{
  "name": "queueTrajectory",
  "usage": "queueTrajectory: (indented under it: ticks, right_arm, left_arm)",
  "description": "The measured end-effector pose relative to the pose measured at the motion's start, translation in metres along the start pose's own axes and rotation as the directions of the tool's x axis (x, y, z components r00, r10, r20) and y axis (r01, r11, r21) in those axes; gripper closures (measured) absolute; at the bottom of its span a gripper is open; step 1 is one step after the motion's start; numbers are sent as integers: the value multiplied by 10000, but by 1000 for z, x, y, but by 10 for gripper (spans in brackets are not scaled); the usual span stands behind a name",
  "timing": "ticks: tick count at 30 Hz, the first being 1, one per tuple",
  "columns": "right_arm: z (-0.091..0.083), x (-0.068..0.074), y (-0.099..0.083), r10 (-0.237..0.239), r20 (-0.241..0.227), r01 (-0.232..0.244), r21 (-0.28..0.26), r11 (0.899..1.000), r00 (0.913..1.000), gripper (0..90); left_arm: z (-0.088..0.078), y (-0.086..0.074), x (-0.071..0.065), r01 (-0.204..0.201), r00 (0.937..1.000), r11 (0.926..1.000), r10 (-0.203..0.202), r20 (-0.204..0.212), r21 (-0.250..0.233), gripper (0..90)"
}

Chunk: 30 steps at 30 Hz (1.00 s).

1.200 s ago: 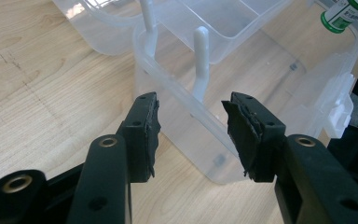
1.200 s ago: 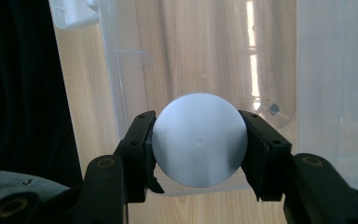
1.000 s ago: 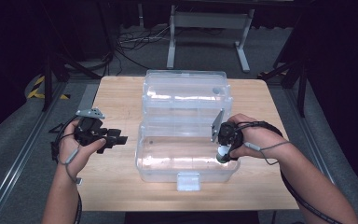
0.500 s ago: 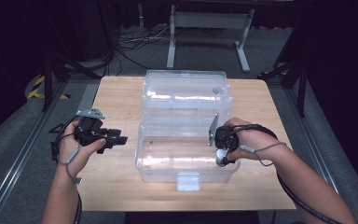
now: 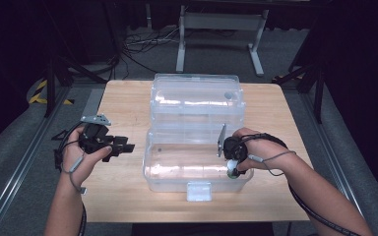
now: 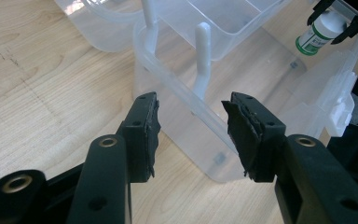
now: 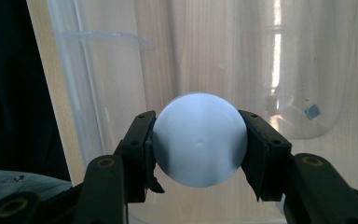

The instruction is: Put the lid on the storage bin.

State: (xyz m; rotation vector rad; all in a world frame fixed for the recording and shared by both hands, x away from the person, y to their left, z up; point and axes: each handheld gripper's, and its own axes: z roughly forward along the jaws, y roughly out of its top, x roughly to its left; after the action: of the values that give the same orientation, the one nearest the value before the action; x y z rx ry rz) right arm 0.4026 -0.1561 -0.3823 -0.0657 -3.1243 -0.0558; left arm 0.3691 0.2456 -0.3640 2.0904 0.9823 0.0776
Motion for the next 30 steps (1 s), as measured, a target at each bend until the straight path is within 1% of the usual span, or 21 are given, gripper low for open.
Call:
queueTrajectory:
  ticks: [2, 5, 6, 8, 10, 15, 19, 20, 22, 26, 29, 30]
  right_arm:
    - [3, -1, 0, -26, -24, 27, 95, 10000, 10000, 504]
    - [6, -1, 0, 116, -102, -114, 204, 9997, 9999, 504]
    - [7, -1, 0, 36, -111, -34, 187, 9998, 9999, 504]
    - [9, -1, 0, 94, -126, -91, 211, 9997, 9999, 504]
    - [11, -2, 0, 25, -165, -22, 223, 9997, 9999, 504]
    - [16, -2, 1, 42, -248, -35, 289, 9996, 9997, 504]
    - [19, -2, 3, 13, -288, 0, 460, 9989, 9996, 504]
    - [20, -2, 3, -26, -319, 39, 396, 9992, 9995, 504]
    - [21, -2, 3, 15, -342, 3, 503, 9987, 9994, 504]
    - [24, -2, 3, 29, -407, -10, 467, 9989, 9992, 504]
    - [26, -2, 4, -7, -399, 28, 532, 9986, 9992, 504]
    - [26, -2, 4, -92, -375, 115, 615, 9980, 9993, 504]
  left_arm:
    - [0, 0, 0, 5, 10000, 10000, -5, 18, 16, 533]
    - [1, 0, 1, 19, 10000, 10000, -19, 11, 39, 533]
    - [1, 0, 1, 25, 10000, 10000, -25, 15, 51, 533]
    - [1, 0, 1, 35, 10000, 10000, -35, 25, 47, 533]
    - [1, 0, 1, 16, 10000, 10000, -16, 13, 51, 534]
    - [1, 0, 1, 29, 10000, 10000, -29, 19, 80, 533]
    - [1, -1, 1, 6, 10000, 10000, -6, 11, 90, 532]
    - [1, -1, 1, -8, 10000, 10000, 8, -4, 90, 532]
    - [0, -1, 2, -9, 10000, 10000, 9, -8, 95, 530]
    - [1, -1, 1, -2, 10000, 9999, 2, 6, 103, 530]
    - [1, -1, 1, 7, 10000, 9999, -7, 16, 109, 530]
    - [1, -1, 1, 4, 10000, 9999, -4, 13, 115, 530]
